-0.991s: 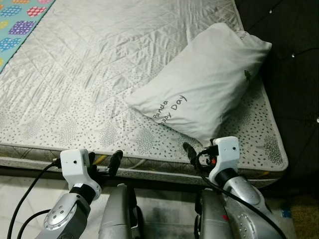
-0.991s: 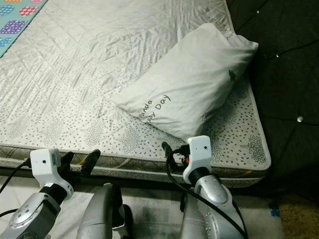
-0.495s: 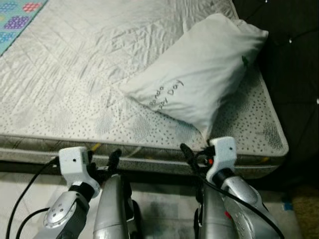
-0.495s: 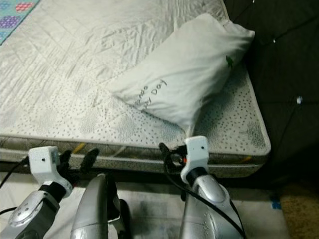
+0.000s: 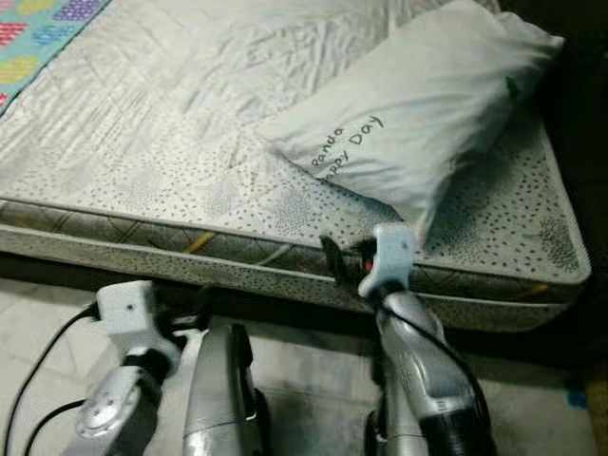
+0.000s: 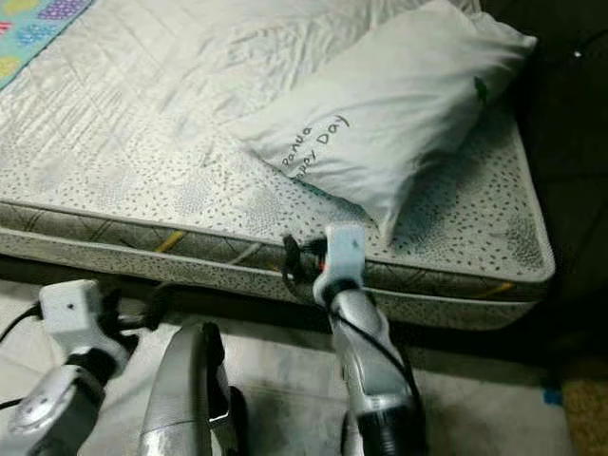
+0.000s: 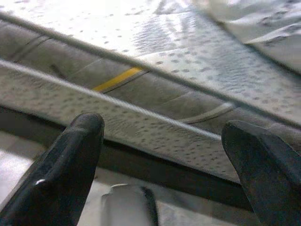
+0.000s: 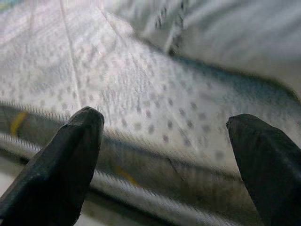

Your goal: Clean up the room

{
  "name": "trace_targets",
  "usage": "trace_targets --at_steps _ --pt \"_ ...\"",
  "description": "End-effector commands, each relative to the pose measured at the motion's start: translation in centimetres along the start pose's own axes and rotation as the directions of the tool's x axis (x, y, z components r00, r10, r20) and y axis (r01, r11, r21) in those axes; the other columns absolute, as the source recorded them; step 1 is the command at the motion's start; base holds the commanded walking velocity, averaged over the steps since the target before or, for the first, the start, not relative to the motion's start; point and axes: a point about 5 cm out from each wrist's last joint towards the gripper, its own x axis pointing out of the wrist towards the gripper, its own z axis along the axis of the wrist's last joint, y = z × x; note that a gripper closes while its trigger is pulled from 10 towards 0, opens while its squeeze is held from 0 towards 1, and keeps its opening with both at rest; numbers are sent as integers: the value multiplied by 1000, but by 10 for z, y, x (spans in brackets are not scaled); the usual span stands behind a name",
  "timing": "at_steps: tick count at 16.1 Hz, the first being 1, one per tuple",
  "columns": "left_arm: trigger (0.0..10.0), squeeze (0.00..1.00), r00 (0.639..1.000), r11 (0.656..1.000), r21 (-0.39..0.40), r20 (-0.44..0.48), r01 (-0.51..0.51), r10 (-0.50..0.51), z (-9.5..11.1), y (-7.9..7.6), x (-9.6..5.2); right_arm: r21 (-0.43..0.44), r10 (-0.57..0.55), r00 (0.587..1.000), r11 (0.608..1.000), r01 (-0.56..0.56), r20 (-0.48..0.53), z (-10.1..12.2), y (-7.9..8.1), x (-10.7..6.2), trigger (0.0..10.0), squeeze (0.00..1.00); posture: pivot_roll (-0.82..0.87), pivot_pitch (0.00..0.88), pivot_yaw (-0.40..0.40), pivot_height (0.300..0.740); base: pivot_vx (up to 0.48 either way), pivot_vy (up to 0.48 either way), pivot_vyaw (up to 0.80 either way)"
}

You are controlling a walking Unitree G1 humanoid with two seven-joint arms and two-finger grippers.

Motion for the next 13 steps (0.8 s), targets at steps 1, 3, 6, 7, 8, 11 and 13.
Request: trace_targets --at_steps 1,3,6,7,8,11,13 --pt "10000 0 999 999 2 -19 41 -41 -1 -7 -5 2 -53 999 999 53 -6 -6 -7 2 10000 0 -37 272 29 552 0 0 0" --pt "10000 0 999 1000 2 -22 31 -31 -3 -9 -13 5 -89 996 996 89 17 -7 -6 8 10000 0 -19 293 29 552 0 0 0" --pt "10000 0 999 1000 1 -32 30 -30 -4 -11 -22 1 -143 988 990 143 55 -2 -8 16 10000 0 1 324 34 552 0 0 0" --pt "10000 0 999 1000 5 -40 31 -31 -4 -13 -27 -13 -160 985 987 161 72 1 -10 19 10000 0 10 334 36 552 0 0 0" --pt "10000 0 999 1000 2 -47 28 -28 -5 -15 -33 -29 -204 973 978 208 107 8 -19 24 10000 0 22 350 39 552 0 0 0" --pt "10000 0 997 999 -13 -65 40 -41 -5 -21 -45 -35 -264 950 961 273 167 28 -39 32 10000 0 27 369 48 552 0 0 0" --pt "10000 0 995 998 -18 -81 53 -54 -7 -24 -48 -38 -276 943 957 287 187 35 -45 36 10000 0 28 374 51 552 0 0 0"
